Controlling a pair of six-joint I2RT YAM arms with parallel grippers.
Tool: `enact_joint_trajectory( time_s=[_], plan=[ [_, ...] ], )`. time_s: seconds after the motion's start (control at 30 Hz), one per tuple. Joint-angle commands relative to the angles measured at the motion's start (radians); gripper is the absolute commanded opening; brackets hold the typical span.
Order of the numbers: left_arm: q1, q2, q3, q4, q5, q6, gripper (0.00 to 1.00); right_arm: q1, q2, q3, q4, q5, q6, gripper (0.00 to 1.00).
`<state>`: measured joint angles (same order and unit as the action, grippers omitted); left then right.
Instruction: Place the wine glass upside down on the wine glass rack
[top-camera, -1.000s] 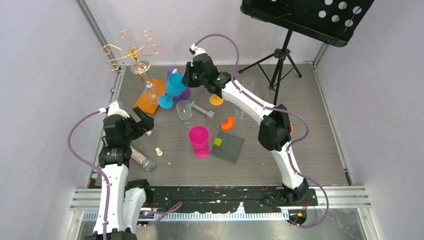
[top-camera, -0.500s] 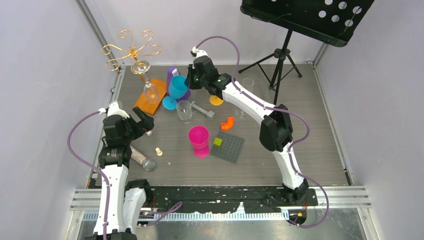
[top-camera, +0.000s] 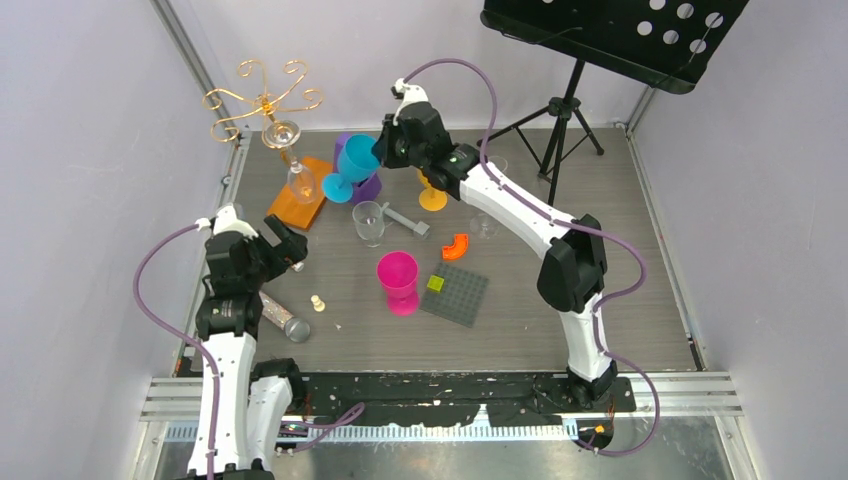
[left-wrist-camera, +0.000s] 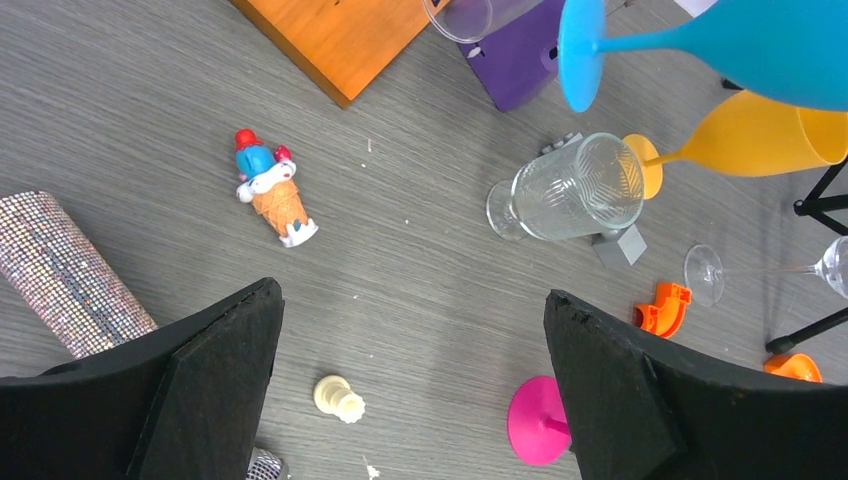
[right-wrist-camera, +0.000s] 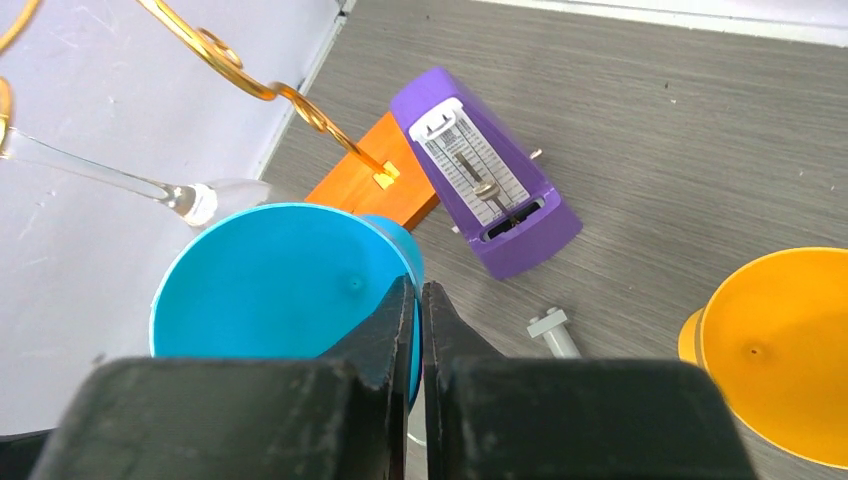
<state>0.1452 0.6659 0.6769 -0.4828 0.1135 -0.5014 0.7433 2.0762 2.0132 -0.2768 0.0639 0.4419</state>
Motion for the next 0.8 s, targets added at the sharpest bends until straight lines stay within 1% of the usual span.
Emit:
enact_joint_trajectory(
  time_s=[0.0, 0.07, 0.23, 0.33, 0.4, 0.47, 0.5, 0.57, 0.63, 0.7, 0.73, 0.77],
  plan=[
    [-0.001, -0.023, 0.059, -0.010, -0.010, -0.021, 0.99, 0.004, -0.119, -0.018, 0.092, 0.001, -0.018, 0.05],
    [-0.001, -0.040, 0.070, -0.028, -0.031, -0.031, 0.99, 0.004, -0.160, -0.048, 0.106, 0.011, -0.036, 0.05],
    [-0.001, -0.084, 0.126, -0.090, -0.064, -0.037, 0.99, 0.003, -0.296, -0.200, 0.193, 0.058, -0.099, 0.05],
    [-0.001, -0.108, 0.171, -0.117, -0.048, -0.053, 0.99, 0.002, -0.406, -0.303, 0.242, 0.086, -0.133, 0.05],
    [-0.002, -0.126, 0.208, -0.124, -0.021, -0.080, 0.95, 0.003, -0.476, -0.367, 0.287, 0.084, -0.166, 0.05],
    [-0.001, -0.140, 0.246, -0.141, -0.009, -0.130, 0.92, 0.002, -0.545, -0.425, 0.341, 0.083, -0.188, 0.05],
    [-0.001, -0.138, 0.276, -0.161, 0.002, -0.174, 0.92, 0.003, -0.568, -0.448, 0.366, 0.074, -0.205, 0.05],
    [-0.009, -0.121, 0.345, -0.169, 0.094, -0.237, 0.93, 0.004, -0.665, -0.521, 0.452, 0.057, -0.222, 0.05],
    [-0.036, -0.109, 0.408, -0.159, 0.141, -0.309, 0.93, 0.008, -0.731, -0.593, 0.550, 0.051, -0.244, 0.05],
    [-0.065, -0.110, 0.448, -0.118, 0.170, -0.391, 0.93, 0.020, -0.791, -0.667, 0.662, 0.046, -0.304, 0.05],
    [-0.078, -0.112, 0.453, -0.080, 0.189, -0.442, 0.94, 0.040, -0.811, -0.727, 0.760, 0.055, -0.363, 0.05],
    [-0.092, -0.113, 0.449, -0.006, 0.222, -0.502, 0.94, 0.052, -0.844, -0.755, 0.815, 0.062, -0.398, 0.05]
  ],
)
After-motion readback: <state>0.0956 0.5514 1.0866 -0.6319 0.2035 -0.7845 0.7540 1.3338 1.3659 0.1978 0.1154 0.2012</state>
